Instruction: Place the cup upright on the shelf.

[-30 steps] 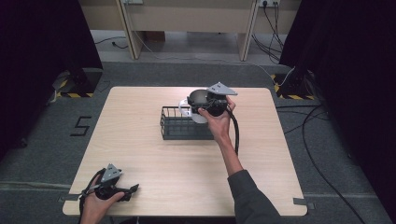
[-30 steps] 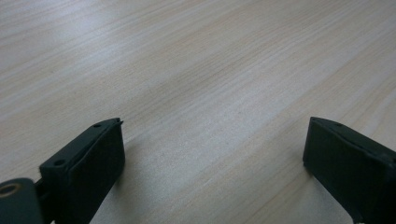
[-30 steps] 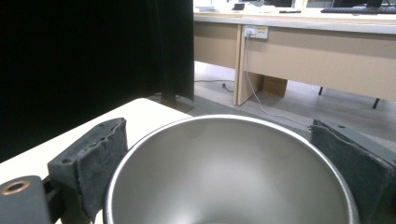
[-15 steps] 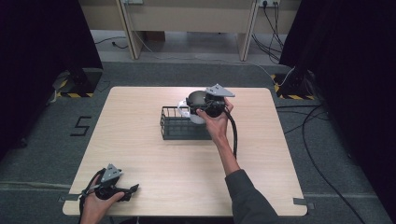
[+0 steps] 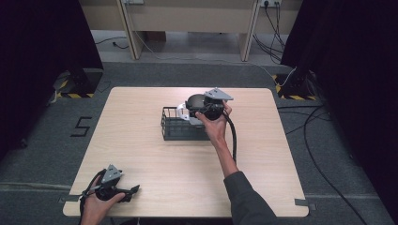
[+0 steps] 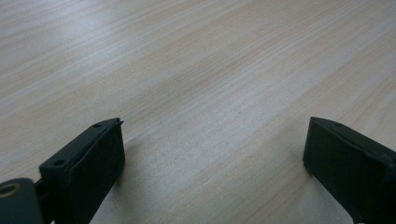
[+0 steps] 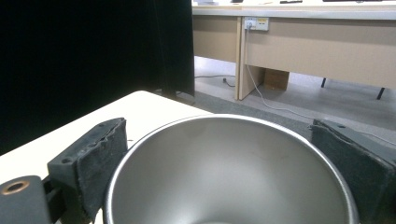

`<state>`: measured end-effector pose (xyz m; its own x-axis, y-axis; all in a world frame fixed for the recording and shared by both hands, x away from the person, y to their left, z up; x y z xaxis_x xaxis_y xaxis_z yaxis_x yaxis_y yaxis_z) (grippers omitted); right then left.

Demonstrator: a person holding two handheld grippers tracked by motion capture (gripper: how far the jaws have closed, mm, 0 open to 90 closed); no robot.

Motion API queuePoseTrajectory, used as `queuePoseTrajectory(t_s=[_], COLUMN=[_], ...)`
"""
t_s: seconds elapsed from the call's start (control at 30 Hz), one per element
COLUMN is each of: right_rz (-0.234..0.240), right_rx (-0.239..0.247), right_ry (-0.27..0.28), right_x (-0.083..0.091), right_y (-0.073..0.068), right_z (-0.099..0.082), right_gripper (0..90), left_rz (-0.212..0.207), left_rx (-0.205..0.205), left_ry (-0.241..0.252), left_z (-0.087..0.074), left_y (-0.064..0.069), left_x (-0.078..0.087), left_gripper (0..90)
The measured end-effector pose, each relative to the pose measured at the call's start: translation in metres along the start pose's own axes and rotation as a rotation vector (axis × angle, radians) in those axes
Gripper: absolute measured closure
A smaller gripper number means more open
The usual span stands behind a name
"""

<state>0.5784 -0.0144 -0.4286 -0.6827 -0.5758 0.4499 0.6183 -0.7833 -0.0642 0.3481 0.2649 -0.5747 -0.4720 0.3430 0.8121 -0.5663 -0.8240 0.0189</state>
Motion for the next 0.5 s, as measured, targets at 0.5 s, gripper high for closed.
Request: queuePoseTrajectory(t_s=[0.5], right_rz=[-0.005], right_rx=[-0.01], right_ry=[-0.019], right_x=[-0.008], right_y=[0.002], right_z=[-0.015], right_gripper=[6.6], left_rz=[0.0], left_rx=[-0.001], left_ry=[0.0], left_z=[0.0], left_y=[0.0], left_x=[0.0], left_gripper=[4.7])
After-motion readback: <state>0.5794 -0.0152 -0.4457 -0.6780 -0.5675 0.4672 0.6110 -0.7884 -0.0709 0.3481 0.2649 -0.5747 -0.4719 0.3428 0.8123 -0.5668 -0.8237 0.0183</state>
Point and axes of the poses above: each handheld gripper's, and its own axes: x roughly backward along the jaws, z roughly out of its top, y roughly to its right, the point moved 7 cm from there along -x, roughly forward along the jaws, and after that the axes turned 12 degrees about -y, right-handed, at the moved point
